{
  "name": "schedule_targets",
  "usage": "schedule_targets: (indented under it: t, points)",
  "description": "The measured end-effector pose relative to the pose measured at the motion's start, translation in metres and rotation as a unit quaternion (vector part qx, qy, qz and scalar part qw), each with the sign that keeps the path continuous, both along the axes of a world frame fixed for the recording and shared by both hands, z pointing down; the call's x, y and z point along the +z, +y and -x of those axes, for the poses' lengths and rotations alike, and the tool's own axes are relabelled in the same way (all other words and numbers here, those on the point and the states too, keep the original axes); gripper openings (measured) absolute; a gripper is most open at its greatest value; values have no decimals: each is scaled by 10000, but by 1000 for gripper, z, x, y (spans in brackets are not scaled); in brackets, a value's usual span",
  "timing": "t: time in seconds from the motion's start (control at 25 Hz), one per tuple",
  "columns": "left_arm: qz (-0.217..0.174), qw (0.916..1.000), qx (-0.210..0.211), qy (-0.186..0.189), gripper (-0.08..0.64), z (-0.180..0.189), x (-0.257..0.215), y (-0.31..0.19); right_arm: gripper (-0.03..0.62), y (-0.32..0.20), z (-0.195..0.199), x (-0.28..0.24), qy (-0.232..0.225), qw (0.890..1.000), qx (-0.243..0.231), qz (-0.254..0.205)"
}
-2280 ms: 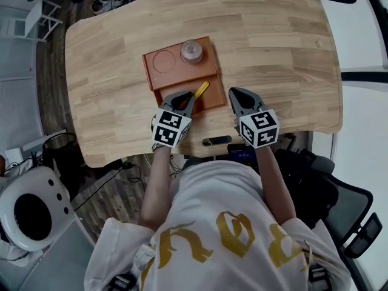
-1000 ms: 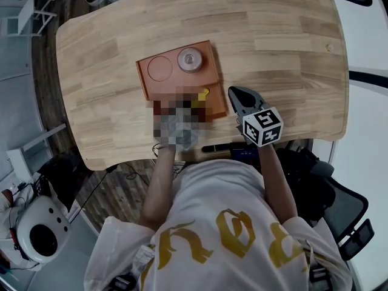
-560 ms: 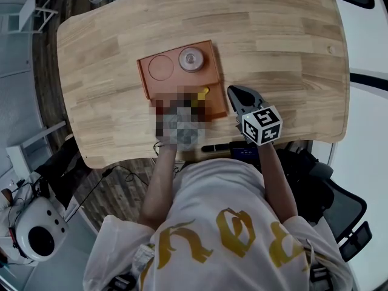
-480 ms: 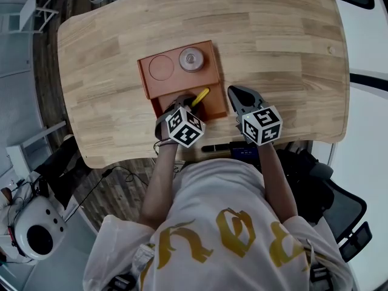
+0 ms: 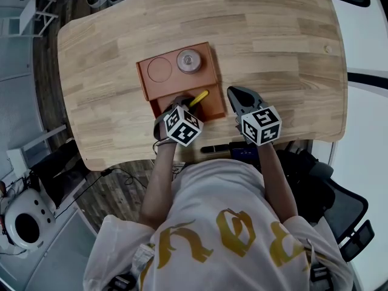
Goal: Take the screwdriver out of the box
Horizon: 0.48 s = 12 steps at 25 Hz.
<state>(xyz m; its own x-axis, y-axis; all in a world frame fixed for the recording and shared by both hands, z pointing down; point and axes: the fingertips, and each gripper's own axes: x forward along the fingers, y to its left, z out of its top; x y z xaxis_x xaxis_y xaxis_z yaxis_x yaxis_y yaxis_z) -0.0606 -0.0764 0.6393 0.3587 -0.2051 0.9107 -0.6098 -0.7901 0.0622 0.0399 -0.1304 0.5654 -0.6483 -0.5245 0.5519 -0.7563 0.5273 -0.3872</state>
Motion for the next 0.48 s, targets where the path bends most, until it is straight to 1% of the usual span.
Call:
schedule_targets:
  t: [0.16, 0.48]
  points:
    - [-62, 10000, -10, -38, 77, 0, -1, 1, 11, 0, 2, -3, -12, 10000, -31, -34]
    - [-84, 10000, -28, 16, 77, -1, -5, -1, 11, 1, 0, -4, 26, 10000, 4, -41]
